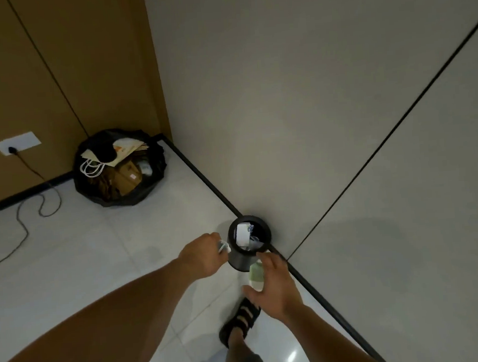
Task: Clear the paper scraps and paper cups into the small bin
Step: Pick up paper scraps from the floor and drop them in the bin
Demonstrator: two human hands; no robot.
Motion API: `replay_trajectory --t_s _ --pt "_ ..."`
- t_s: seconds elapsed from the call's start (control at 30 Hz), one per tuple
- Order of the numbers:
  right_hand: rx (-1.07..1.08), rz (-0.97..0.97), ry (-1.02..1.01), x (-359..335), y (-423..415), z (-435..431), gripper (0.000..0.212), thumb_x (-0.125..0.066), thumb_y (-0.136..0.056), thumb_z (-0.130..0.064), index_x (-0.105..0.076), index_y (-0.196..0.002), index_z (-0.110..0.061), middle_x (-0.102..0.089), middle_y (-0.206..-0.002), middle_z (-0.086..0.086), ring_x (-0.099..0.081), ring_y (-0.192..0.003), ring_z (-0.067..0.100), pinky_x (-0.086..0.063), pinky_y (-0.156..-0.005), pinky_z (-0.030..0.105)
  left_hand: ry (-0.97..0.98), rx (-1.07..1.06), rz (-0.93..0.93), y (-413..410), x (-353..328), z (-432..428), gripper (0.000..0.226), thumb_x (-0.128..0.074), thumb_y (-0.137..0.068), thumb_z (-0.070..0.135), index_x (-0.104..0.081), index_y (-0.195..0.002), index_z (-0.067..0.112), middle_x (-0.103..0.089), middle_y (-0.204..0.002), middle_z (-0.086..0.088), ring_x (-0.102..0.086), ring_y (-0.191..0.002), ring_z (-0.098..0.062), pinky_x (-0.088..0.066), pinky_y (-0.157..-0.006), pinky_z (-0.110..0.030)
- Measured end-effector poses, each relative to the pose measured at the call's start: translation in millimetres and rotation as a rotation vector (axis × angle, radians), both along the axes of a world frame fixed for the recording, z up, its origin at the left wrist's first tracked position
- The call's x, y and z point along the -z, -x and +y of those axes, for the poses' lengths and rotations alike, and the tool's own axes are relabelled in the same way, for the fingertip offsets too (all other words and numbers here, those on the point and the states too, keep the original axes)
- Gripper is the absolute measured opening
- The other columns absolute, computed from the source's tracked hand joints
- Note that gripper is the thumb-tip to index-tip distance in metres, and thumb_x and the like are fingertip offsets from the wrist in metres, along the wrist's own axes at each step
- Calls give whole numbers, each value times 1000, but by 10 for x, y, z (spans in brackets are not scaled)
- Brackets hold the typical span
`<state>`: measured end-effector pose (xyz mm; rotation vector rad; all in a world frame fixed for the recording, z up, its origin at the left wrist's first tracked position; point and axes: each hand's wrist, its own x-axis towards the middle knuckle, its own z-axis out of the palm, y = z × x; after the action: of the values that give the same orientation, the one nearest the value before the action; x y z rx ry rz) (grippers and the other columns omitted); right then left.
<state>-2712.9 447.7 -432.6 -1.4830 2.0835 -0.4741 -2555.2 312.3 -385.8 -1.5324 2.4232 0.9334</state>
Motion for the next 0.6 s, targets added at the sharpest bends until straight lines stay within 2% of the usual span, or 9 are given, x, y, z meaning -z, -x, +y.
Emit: replay_trajectory --t_s 0.13,0.3,0.37,0.47,0.6 --pt "58 -41 -69 518 429 -655 89 -65 -76 -63 -27 -146 -25 -34 -143 -6 -35 -130 12 -39 -105 24 -44 64 -24 603 478 -685 35 -48 -94 42 -52 -118 17 -58 -118 -6 -58 -105 -23 -47 -87 -32" --pt "137 -88 -156 1419 985 -1545 88 -68 -71 -62 -27 -143 -31 -32 -144 -13 -32 -132 8 -37 -107 22 -80 103 20 1175 1529 -1412 29 -50 -92 43 -53 -114 24 -60 -110 4 -57 -96 -10 -37 -73 -17" --pt "178 -91 -186 1891 1206 -1858 87 -72 -70 -59 -28 -140 -34 -32 -143 -14 -32 -131 7 -34 -104 19 -85 127 50 1367 2089 -1664 27 -48 -93 44 -53 -113 26 -60 -110 6 -56 -97 -7 -37 -73 -14" --pt "152 -27 -220 2701 1458 -2212 83 -73 -72 -55 -33 -140 -28 -37 -141 -10 -36 -128 8 -33 -101 15 -71 195 71 1602 3009 -1949 31 -44 -95 45 -51 -119 26 -58 -115 7 -54 -102 -7 -34 -76 -10" --pt "182 12 -256 3775 1655 -2538 81 -68 -73 -58 -32 -140 -29 -36 -139 -9 -38 -126 12 -32 -97 16 -62 302 79 1912 4169 -2216 41 -46 -95 44 -46 -131 25 -54 -126 6 -50 -117 -11 -38 -86 -17"
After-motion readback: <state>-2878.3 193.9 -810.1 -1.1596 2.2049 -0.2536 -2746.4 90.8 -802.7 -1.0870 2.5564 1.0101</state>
